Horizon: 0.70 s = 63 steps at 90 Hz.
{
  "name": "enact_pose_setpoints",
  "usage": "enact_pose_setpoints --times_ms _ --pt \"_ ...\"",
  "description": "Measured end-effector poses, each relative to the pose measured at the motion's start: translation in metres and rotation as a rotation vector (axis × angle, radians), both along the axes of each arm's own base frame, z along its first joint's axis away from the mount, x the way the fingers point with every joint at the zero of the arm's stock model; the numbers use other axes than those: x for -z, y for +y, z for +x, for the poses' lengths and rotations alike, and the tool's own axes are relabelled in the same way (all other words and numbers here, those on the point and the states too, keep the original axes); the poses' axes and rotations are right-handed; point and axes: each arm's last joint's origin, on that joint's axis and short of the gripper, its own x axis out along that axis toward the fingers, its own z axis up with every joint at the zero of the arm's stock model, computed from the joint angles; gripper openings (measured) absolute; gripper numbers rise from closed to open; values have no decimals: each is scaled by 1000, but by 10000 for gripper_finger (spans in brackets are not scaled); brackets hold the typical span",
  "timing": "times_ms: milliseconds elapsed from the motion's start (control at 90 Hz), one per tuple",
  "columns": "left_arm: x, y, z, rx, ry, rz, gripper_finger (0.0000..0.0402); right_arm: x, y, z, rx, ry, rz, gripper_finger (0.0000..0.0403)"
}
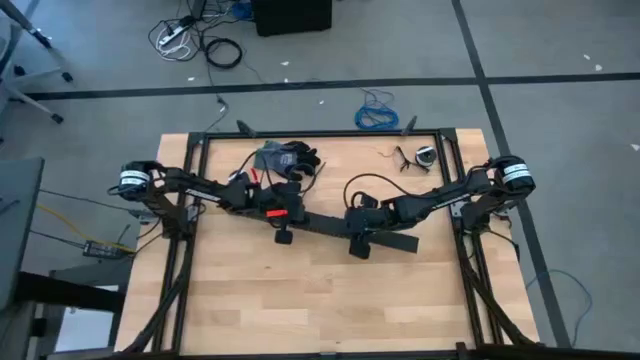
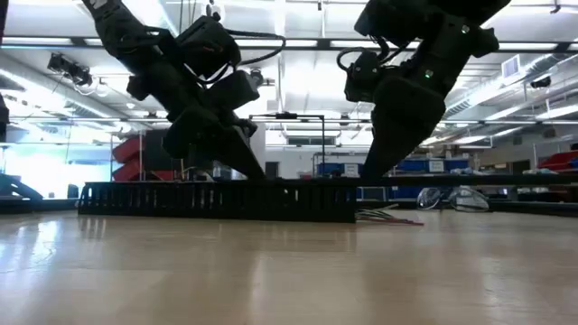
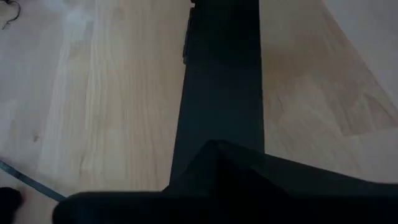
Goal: Ziptie cables
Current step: Close the black cable duct cover
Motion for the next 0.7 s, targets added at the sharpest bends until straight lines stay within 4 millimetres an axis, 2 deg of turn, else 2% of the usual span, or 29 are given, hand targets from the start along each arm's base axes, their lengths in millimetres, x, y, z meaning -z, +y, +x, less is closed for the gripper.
enact_pose_setpoints --times_ms 311,700 --pt "1 0 1 1 -5 -2 0 -3 -1 3 -9 -32 -14 259" --pt "1 0 1 1 -5 -3 0 -8 -4 10 -58 -108 -44 261"
